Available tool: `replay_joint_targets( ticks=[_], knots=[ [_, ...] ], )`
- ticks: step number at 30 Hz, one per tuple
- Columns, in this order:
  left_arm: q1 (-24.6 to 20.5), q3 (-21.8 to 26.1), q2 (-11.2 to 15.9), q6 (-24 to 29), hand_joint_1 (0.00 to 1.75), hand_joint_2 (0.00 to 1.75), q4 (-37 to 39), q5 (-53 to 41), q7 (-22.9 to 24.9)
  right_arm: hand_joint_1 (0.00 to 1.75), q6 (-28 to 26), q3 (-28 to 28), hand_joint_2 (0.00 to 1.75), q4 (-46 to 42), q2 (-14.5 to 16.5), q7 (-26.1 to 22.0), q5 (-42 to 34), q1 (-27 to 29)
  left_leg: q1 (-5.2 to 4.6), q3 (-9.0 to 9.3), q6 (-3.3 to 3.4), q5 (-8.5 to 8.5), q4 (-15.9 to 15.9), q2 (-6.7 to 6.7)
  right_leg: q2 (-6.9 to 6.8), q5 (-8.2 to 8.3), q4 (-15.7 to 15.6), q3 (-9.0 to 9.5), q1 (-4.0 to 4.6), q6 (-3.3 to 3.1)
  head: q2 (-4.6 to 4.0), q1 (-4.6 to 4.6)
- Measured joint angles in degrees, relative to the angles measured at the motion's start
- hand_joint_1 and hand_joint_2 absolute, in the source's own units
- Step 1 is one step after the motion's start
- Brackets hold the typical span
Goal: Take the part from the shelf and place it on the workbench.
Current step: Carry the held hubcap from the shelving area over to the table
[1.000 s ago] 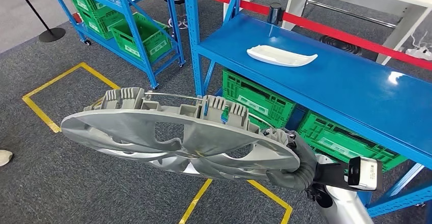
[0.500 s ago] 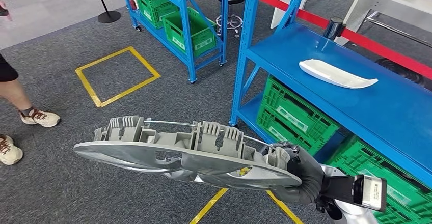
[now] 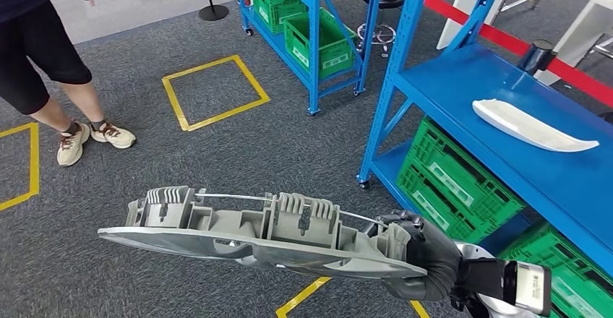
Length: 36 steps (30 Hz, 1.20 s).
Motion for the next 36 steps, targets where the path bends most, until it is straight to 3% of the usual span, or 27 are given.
replay_joint_targets(
  ticks=[1, 3, 5, 7, 9, 10, 11, 12, 14, 16, 18, 19, 20, 21, 23, 25, 26, 27, 29, 31, 33, 34, 36],
  knots=[
    [0.04, 0.0, 0.05, 0.0, 0.0, 1.75, 0.01, 0.01, 0.11, 1.75, -0.01, -0.22, 1.75, -0.29, -0.3, -0.3, -0.05, 0.27, -0.17, 0.37, 0.46, -0.01, -0.89, 0.18, -0.57, -0.13, 0.03, 0.11, 0.11, 0.38, 0.0, 0.02],
    [0.32, 0.0, 0.19, 0.0, 0.0, 1.75, 0.02, 0.04, 0.32, 1.75, 0.04, -0.7, 1.75, -0.77, -0.76, -0.94, -0.11, 0.72, -0.3, 0.22, 1.29, 0.18, -0.94, -1.14, -1.35, -0.27, -0.09, 0.41, 0.04, 1.1, 0.0, 0.07],
    [0.54, 0.0, 0.3, 0.0, 0.0, 1.75, 0.02, 0.07, 0.46, 1.75, 0.1, -1.09, 1.75, -1.03, -1.07, -1.27, -0.08, 0.99, -0.13, 0.23, 1.99, 0.49, -1.22, -2.31, 0.93, -1.5, 1.26, 0.05, -0.28, 1.77, 0.0, 0.14],
    [0.43, 0.0, 0.38, 0.0, 0.0, 1.75, 0.02, 0.12, 0.68, 1.75, 0.24, -1.39, 1.75, -1.19, -1.44, -1.43, 0.01, 1.43, 0.02, 0.17, 2.47, 0.77, -1.38, -3.57, 4.83, -4.99, 7.29, -2.69, -0.48, 2.13, 0.0, 0.38],
    [0.23, 0.0, 0.49, 0.0, 0.0, 1.75, 0.02, 0.15, 1.47, 1.75, 0.48, -1.62, 1.75, -1.26, -1.67, -1.57, 0.26, 1.9, -0.07, -0.04, 2.68, 0.87, -1.32, -5.11, 6.3, -8.08, 14.96, -6.58, -0.46, 2.12, 0.0, 0.56],
    [0.21, 0.0, 0.54, 0.0, 0.0, 1.75, 0.02, 0.11, 2.07, 1.75, 0.58, -1.74, 1.75, -1.26, -1.7, -1.61, 0.4, 2.05, -0.11, -0.1, 2.69, 0.9, -1.27, -5.97, 6.43, -8.14, 16.65, -7.58, -0.45, 2.05, 0.0, 0.58],
    [0.25, 0.0, 0.59, 0.0, 0.0, 1.75, 0.03, 0.05, 2.76, 1.75, 0.66, -1.92, 1.75, -1.27, -1.73, -1.62, 0.54, 2.15, -0.12, -0.12, 2.65, 0.94, -1.2, -6.85, 6.56, -7.05, 16.0, -7.44, -0.46, 1.92, 0.0, 0.61],
    [0.3, 0.0, 0.62, 0.0, 0.0, 1.75, 0.03, -0.08, 3.39, 1.75, 0.72, -2.14, 1.75, -1.31, -1.73, -1.6, 0.62, 2.22, -0.1, -0.11, 2.56, 0.99, -1.12, -7.74, 6.96, -5.08, 13.17, -6.19, -0.52, 1.78, 0.0, 0.64],
    [0.31, 0.0, 0.61, 0.01, 0.0, 1.75, 0.04, -0.6, 4.51, 1.75, 0.84, -2.68, 1.75, -1.57, -1.74, -1.46, 0.77, 2.36, -0.13, -0.2, 2.21, 1.1, -0.91, -9.42, 9.29, -1.27, 5.13, -2.45, -0.68, 1.52, 0.0, 0.75],
    [0.29, 0.0, 0.57, 0.06, 0.0, 1.75, 0.04, -1.22, 5.51, 1.75, 0.99, -3.29, 1.75, -2.02, -1.79, -1.33, 0.83, 2.67, -0.15, -0.53, 1.52, 1.32, -0.85, -10.88, 10.76, -0.05, 0.93, -0.62, -0.64, 1.23, 0.0, 0.83],
    [0.59, 0.0, 0.56, 0.19, 0.0, 1.75, 0.05, -1.74, 6.58, 1.75, 1.1, -3.86, 1.75, -2.38, -1.97, -1.35, 0.8, 2.96, -0.04, -0.91, 0.64, 1.7, -1.19, -12.18, 9.72, 0.06, 0.55, -0.58, -0.49, 0.62, 0.0, 0.84],
    [0.81, 0.0, 0.55, 0.32, 0.0, 1.75, 0.07, -1.92, 7.14, 1.75, 1.12, -4.11, 1.75, -2.53, -2.08, -1.39, 0.78, 3.05, -0.03, -1.09, 0.35, 1.7, -1.08, -11.94, 9.03, 0.25, 0.36, -0.52, -0.51, 0.19, 0.0, 0.83],
    [0.96, -0.01, 0.53, 0.47, 0.0, 1.75, 0.1, -2.08, 7.72, 1.75, 1.13, -4.37, 1.75, -2.7, -2.17, -1.46, 0.76, 3.18, -0.12, -1.59, 0.14, 1.12, -0.24, -10.66, 8.29, 0.44, 0.15, -0.45, -0.56, -0.28, 0.0, 0.68],
    [1.02, -0.01, 0.52, 0.68, 0.0, 1.75, 0.12, -2.2, 8.27, 1.75, 1.13, -4.66, 1.75, -2.91, -2.23, -1.53, 0.76, 3.4, -0.22, -2.59, 0.0, -0.21, 1.83, -8.74, 7.5, 0.59, -0.06, -0.41, -0.59, -0.69, 0.0, 0.48],
    [0.92, -0.02, 0.59, 1.11, 0.0, 1.75, 0.14, -2.43, 9.3, 1.75, 1.14, -5.18, 1.75, -3.3, -2.29, -1.6, 0.97, 4.04, -0.33, -5.91, -0.2, -4.35, 9.25, -4.83, 5.8, 0.59, -0.13, -0.43, -0.29, -1.18, 0.0, 0.09],
    [0.89, -0.02, 0.82, 1.62, 0.0, 1.75, 0.13, -2.48, 10.09, 1.75, 1.12, -5.42, 1.75, -3.6, -2.3, -1.5, 1.45, 4.69, -0.22, -8.39, -0.44, -6.75, 15.28, -3.85, 4.01, 0.51, -0.11, -0.45, -0.09, -1.28, 0.0, -0.01],
    [0.95, -0.02, 0.98, 1.88, 0.0, 1.75, 0.13, -2.31, 10.4, 1.75, 1.11, -5.48, 1.75, -3.78, -2.3, -1.45, 1.69, 4.99, -0.2, -8.11, -0.5, -6.35, 15.29, -3.7, 3.16, 0.46, -0.1, -0.43, -0.07, -1.25, 0.0, -0.04],
    [1.01, -0.02, 1.2, 2.18, 0.0, 1.75, 0.12, -2.07, 10.64, 1.75, 1.1, -5.51, 1.75, -3.98, -2.3, -1.42, 1.86, 5.24, -0.18, -6.57, -0.52, -5.01, 12.84, -3.34, 2.35, 0.39, -0.08, -0.37, -0.07, -1.17, 0.0, -0.08],
    [1.01, 0.02, 1.7, 2.94, 0.0, 1.75, 0.09, -1.34, 10.89, 1.75, 1.09, -5.58, 1.75, -4.43, -2.31, -1.47, 2.0, 5.55, -0.31, -1.67, -0.25, -1.84, 4.54, -1.07, 0.85, 0.1, 0.05, -0.13, 0.08, -0.78, 0.0, -0.21],
    [0.93, 0.13, 2.21, 3.9, 0.0, 1.75, -0.01, -0.69, 10.86, 1.75, 1.12, -5.71, 1.75, -4.79, -2.41, -1.66, 1.97, 5.67, -0.52, 0.95, 0.47, -0.47, -0.36, 0.53, -0.36, -0.2, 0.21, 0.07, 0.31, -0.21, 0.0, -0.27],
    [1.06, 0.32, 2.78, 4.62, 0.0, 1.75, -0.11, -0.2, 10.52, 1.75, 1.23, -5.93, 1.75, -4.95, -2.56, -2.04, 1.83, 5.74, -0.69, 0.75, 1.23, -0.29, -0.81, -0.4, -1.5, -0.28, 0.17, 0.28, 0.37, 0.42, 0.0, -0.27],
    [1.19, 0.49, 3.12, 4.8, 0.0, 1.75, -0.16, 0.0, 10.22, 1.75, 1.32, -6.1, 1.75, -4.98, -2.63, -2.25, 1.75, 5.75, -0.64, 0.69, 1.58, -0.12, -0.96, -1.1, -1.4, -0.42, 0.25, 0.39, 0.24, 0.81, 0.0, -0.32],
    [1.24, 0.89, 3.68, 4.89, 0.0, 1.75, -0.27, 0.26, 9.58, 1.75, 1.44, -6.51, 1.75, -5.08, -2.8, -2.61, 1.62, 5.91, -0.39, 0.71, 2.29, 0.28, -1.34, -2.42, 1.61, -2.14, 2.51, -0.42, -0.16, 1.49, 0.0, -0.32]
  ],
)
